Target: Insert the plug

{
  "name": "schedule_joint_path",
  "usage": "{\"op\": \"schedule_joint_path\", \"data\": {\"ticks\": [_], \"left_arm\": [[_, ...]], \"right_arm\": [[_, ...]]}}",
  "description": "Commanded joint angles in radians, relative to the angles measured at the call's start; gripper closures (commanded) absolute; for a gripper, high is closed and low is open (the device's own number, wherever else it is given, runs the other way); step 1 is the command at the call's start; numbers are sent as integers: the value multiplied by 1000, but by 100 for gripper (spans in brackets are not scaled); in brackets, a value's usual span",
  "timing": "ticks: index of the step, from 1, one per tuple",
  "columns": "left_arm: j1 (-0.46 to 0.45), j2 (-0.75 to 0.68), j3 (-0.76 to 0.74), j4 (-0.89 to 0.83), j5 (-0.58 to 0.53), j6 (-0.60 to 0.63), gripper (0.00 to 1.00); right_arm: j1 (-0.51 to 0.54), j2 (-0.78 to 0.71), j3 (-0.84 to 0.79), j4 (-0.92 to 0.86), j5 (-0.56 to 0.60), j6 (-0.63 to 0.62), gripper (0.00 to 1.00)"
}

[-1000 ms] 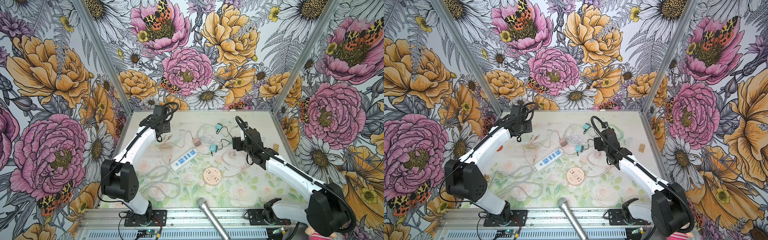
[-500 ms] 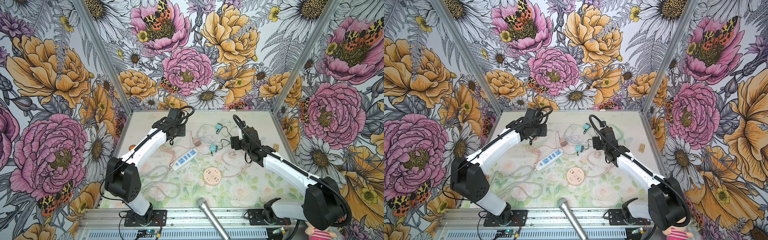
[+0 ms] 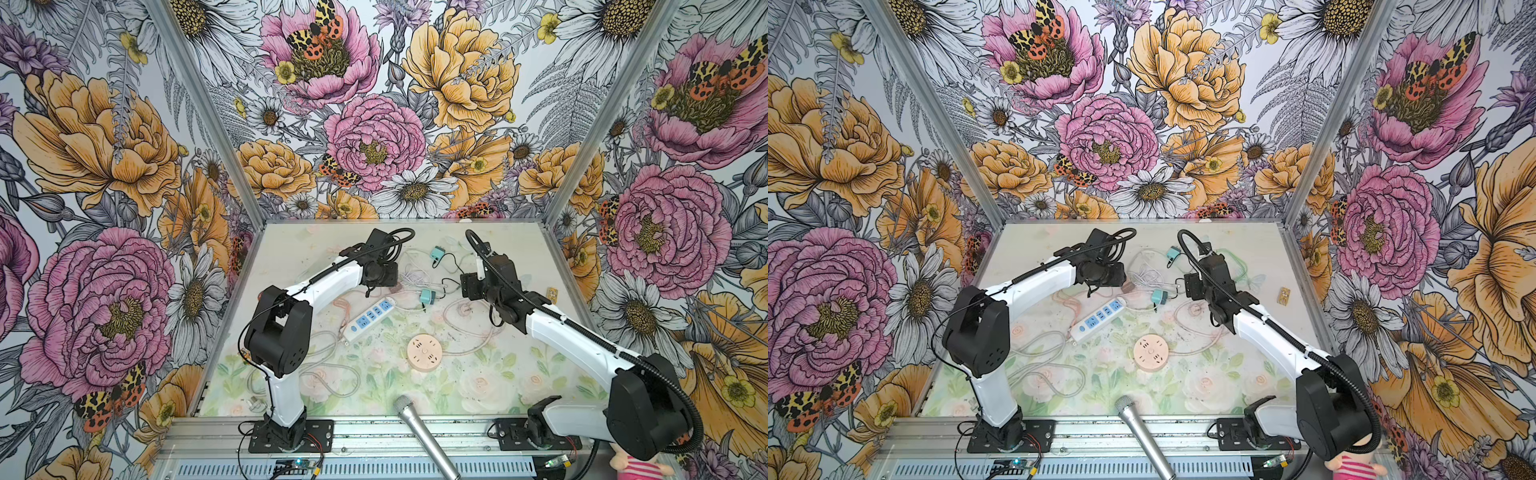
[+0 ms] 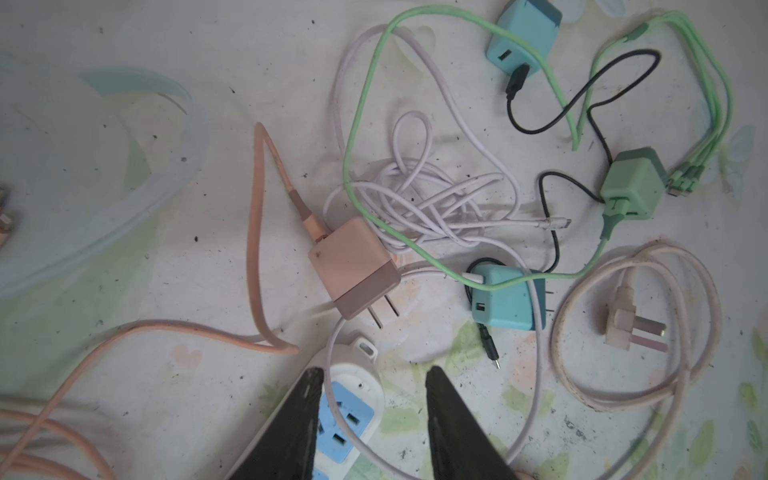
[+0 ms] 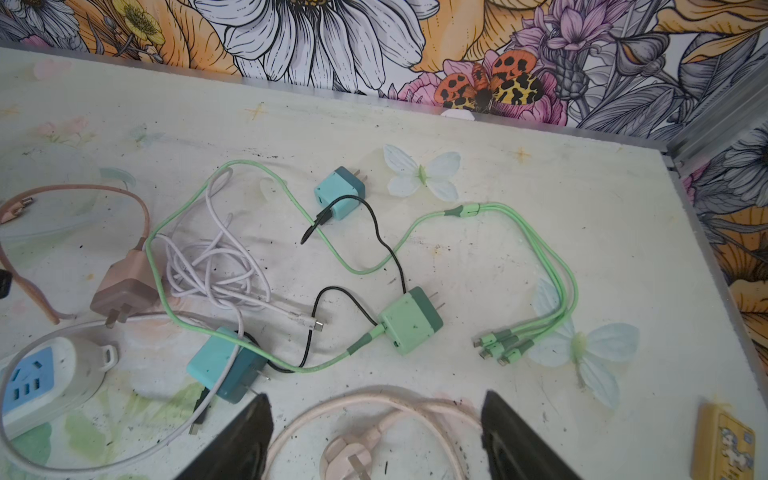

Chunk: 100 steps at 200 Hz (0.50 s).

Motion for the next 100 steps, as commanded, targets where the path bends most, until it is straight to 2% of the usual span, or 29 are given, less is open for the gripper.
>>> {"op": "schedule_joint_path", "data": {"ticks": [1, 100], "left_arm": [[-2, 22, 26, 32, 62, -32, 55], [20, 148, 72, 34, 40, -150, 40]], "right_arm": [[6, 23, 17, 23, -1, -1, 21], [7, 47, 11, 24, 3, -8, 20]]}}
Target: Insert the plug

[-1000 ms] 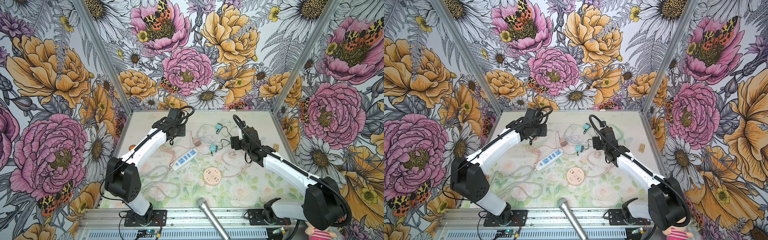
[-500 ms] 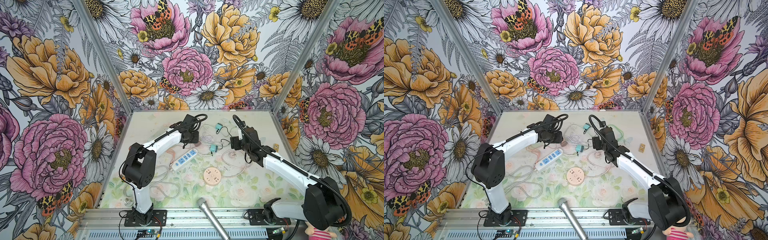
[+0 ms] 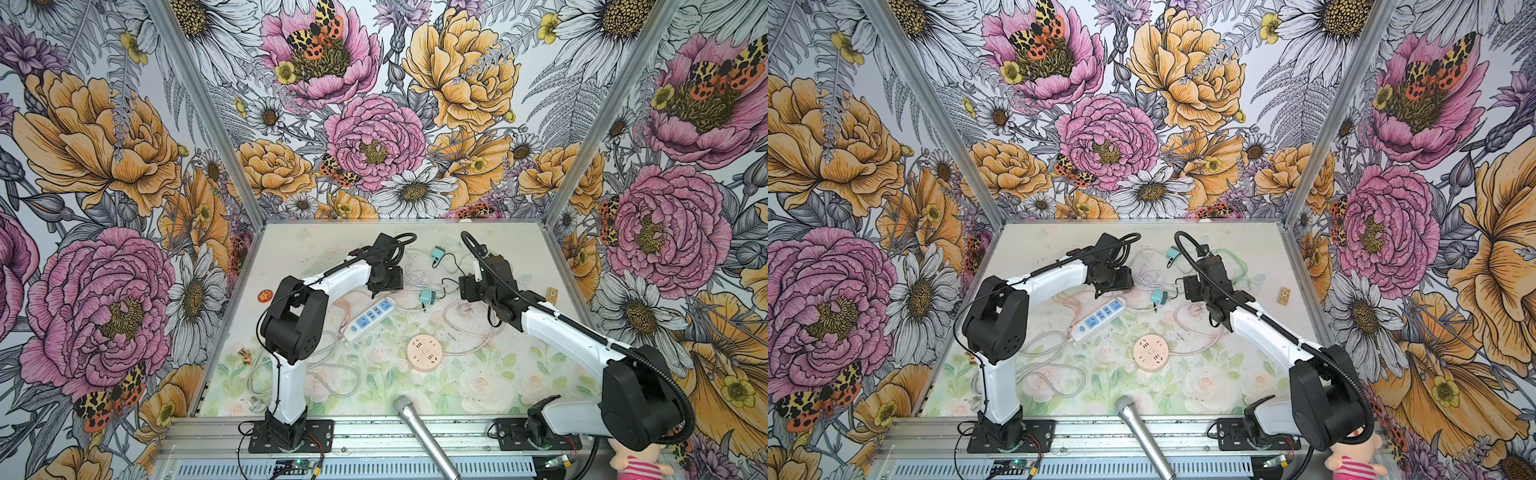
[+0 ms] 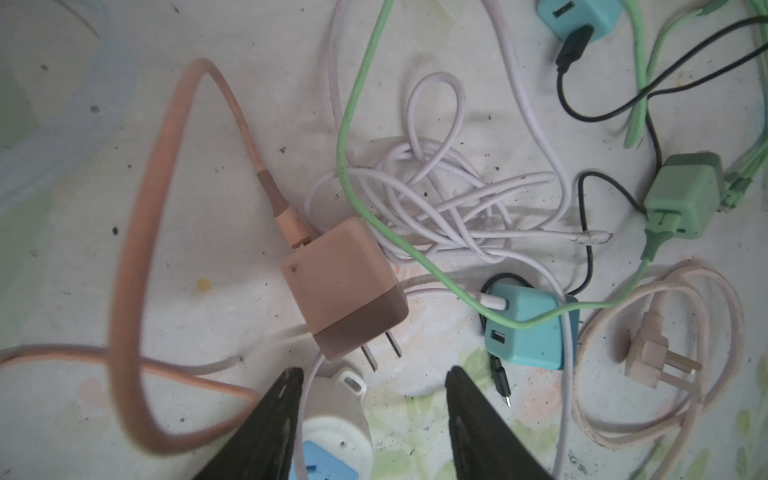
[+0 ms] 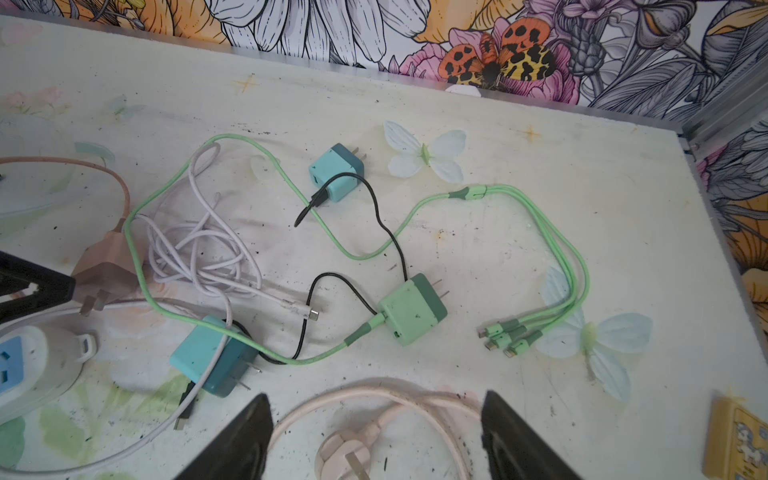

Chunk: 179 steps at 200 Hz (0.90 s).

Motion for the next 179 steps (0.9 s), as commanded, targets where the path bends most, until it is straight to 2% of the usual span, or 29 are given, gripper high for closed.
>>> {"op": "schedule_joint_path", "data": {"ticks": [1, 62, 115, 126, 149, 179], "left_arm": [[16, 22, 26, 22, 1, -57, 40], [3, 93, 70, 22, -2, -92, 38], [-8, 146, 109, 20, -59, -144, 39], [-7, 150, 108, 19, -68, -150, 41], [-2, 148, 97, 18, -69, -141, 53], [16, 101, 68, 16, -81, -94, 61]], "right_arm": [[7, 2, 12, 23, 3, -8, 20], [7, 17, 8, 24, 2, -9, 20], [6, 12, -3, 24, 5, -10, 19], [6, 10, -5, 23, 5, -11, 19], [6, 7, -11, 23, 7, -15, 19], [5, 7, -11, 24, 6, -17, 19]]}}
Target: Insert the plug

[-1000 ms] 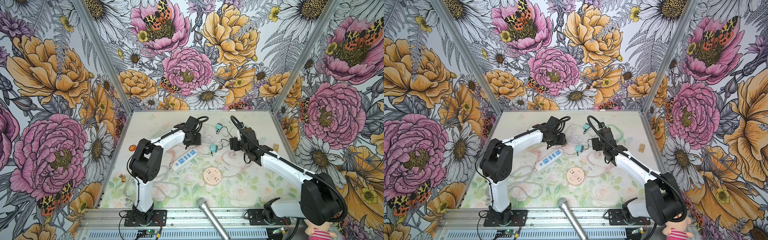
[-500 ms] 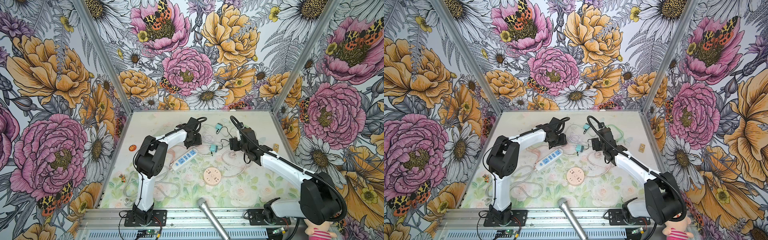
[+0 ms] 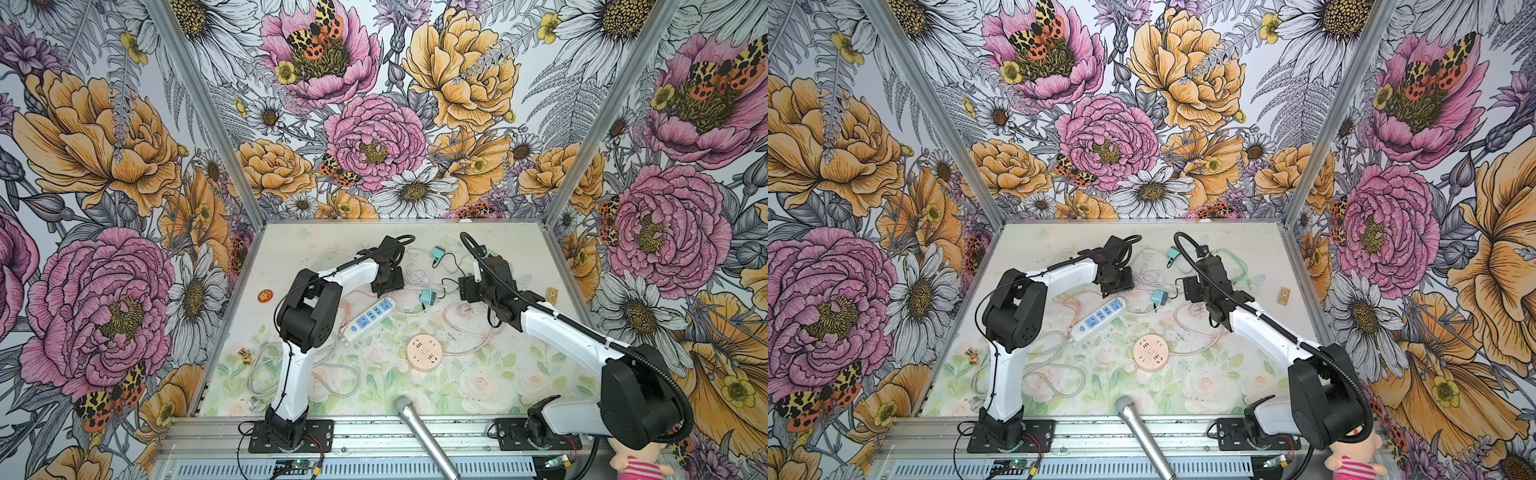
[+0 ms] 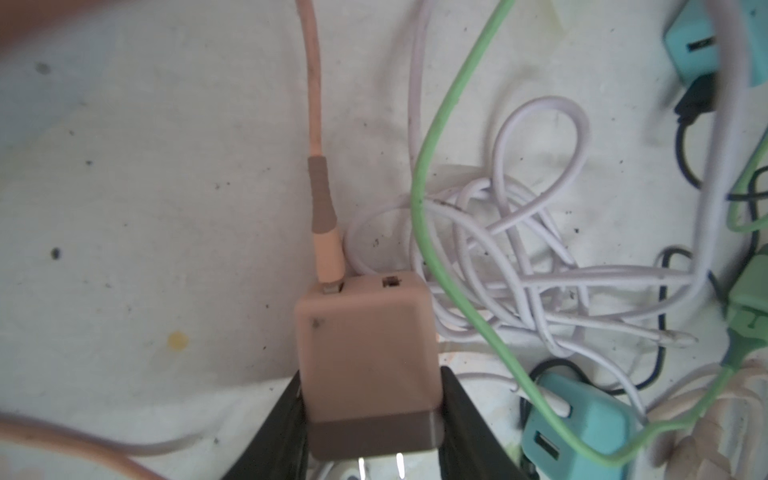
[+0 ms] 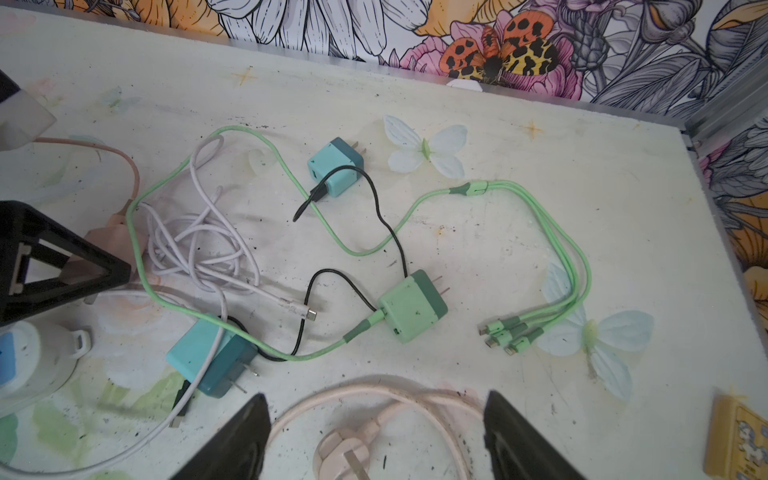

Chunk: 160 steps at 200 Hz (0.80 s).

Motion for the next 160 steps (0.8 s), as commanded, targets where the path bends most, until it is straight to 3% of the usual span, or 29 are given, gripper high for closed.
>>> {"op": "schedule_joint_path", "data": {"ticks": [1, 31, 72, 125, 160], "left_arm": [[18, -40, -16, 15, -34, 36, 61], [29, -153, -48, 17, -63, 168, 63], [32, -343, -113, 23, -122, 349, 66], [5, -527, -232, 42, -201, 473, 64], [2, -666, -434, 210, -119, 496, 64]], "right_arm": [[5, 0, -8, 24, 5, -13, 19], [6, -5, 4, 24, -63, 1, 19], [7, 1, 69, 24, -308, 42, 20], [10, 35, 176, 30, -537, 126, 23], [19, 48, 234, 66, -667, 185, 24]]}}
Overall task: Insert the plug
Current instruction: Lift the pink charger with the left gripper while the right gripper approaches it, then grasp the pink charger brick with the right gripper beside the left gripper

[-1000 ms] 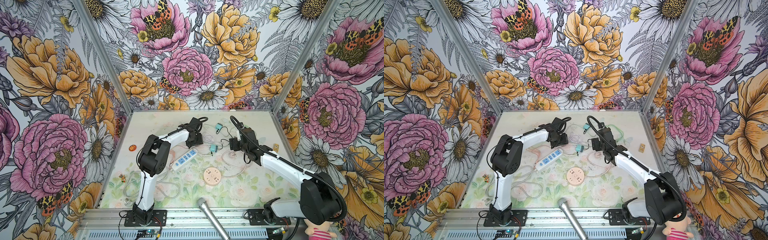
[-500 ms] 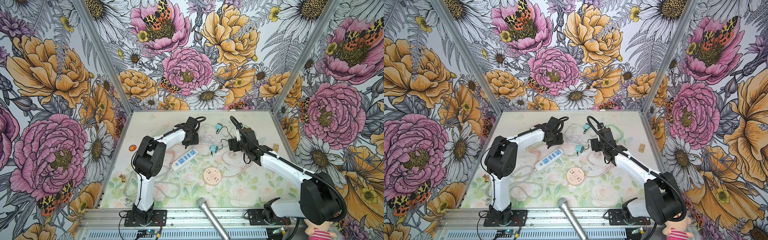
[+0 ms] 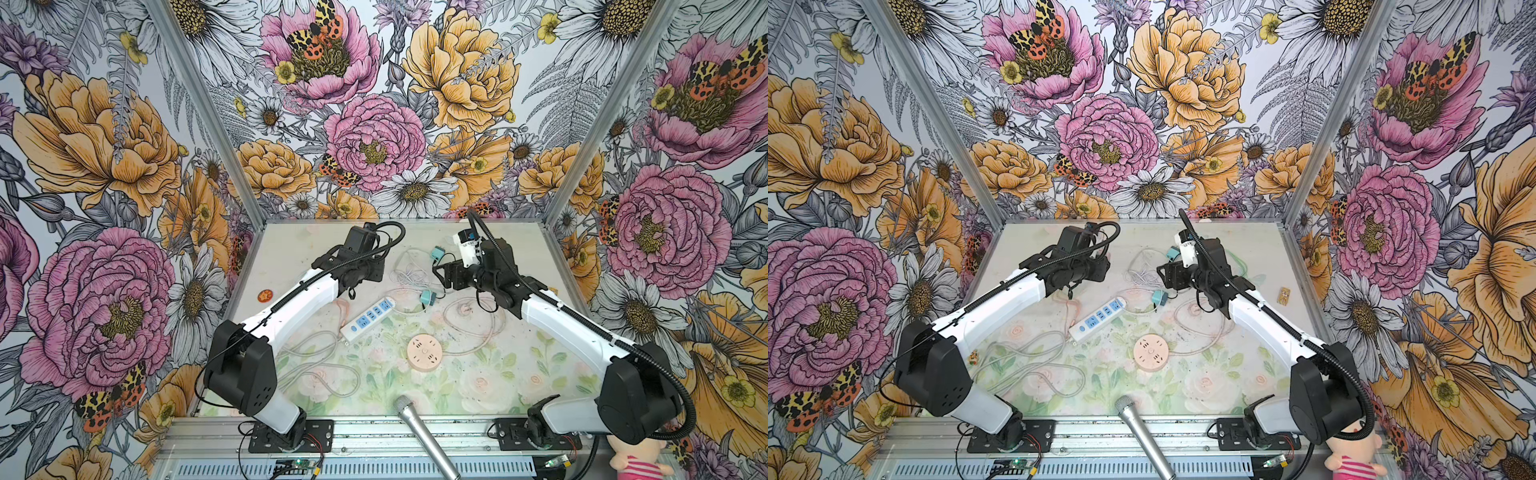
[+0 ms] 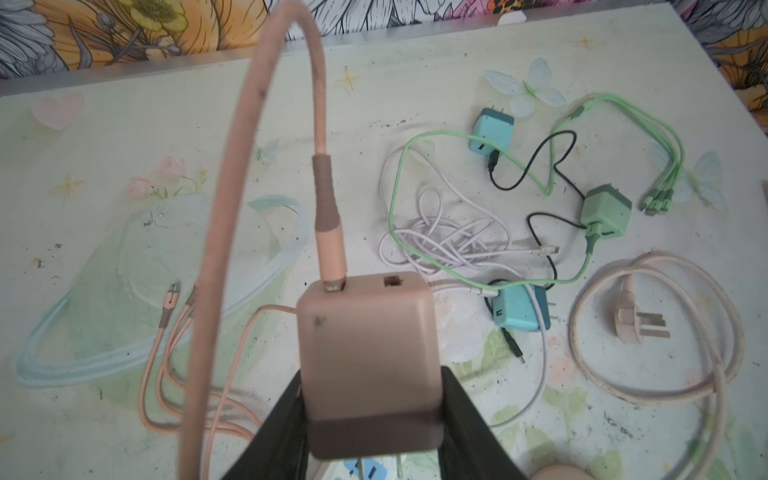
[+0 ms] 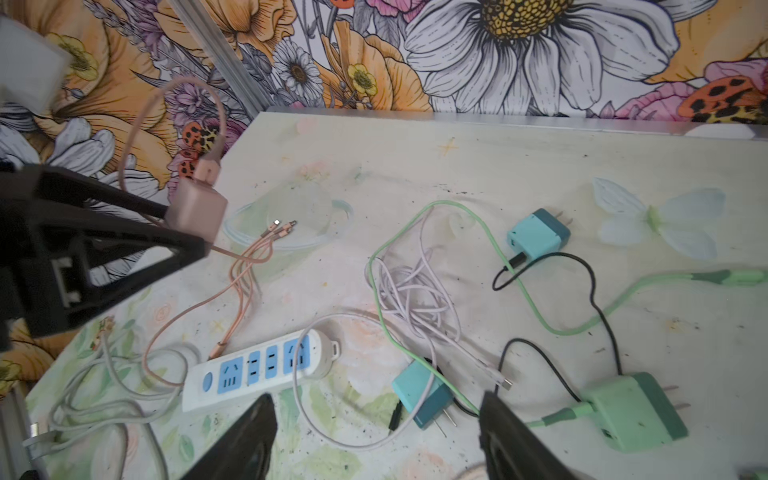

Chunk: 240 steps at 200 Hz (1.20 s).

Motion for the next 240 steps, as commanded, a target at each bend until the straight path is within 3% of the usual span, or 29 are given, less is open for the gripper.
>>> {"op": "schedule_joint_path", "data": {"ticks": [1, 37, 110, 240], "left_arm": [[-6, -77, -106, 123, 35, 58, 64], [-9, -176, -224, 221, 94, 91, 64], [-28, -291, -372, 382, 130, 76, 63], [-71, -331, -433, 459, 174, 68, 62]], "right_arm": [[10, 21, 60, 51, -143, 61, 24], [30, 86, 127, 49, -253, 99, 26], [114, 195, 198, 51, -285, 137, 29], [173, 334, 275, 66, -325, 147, 31]]}}
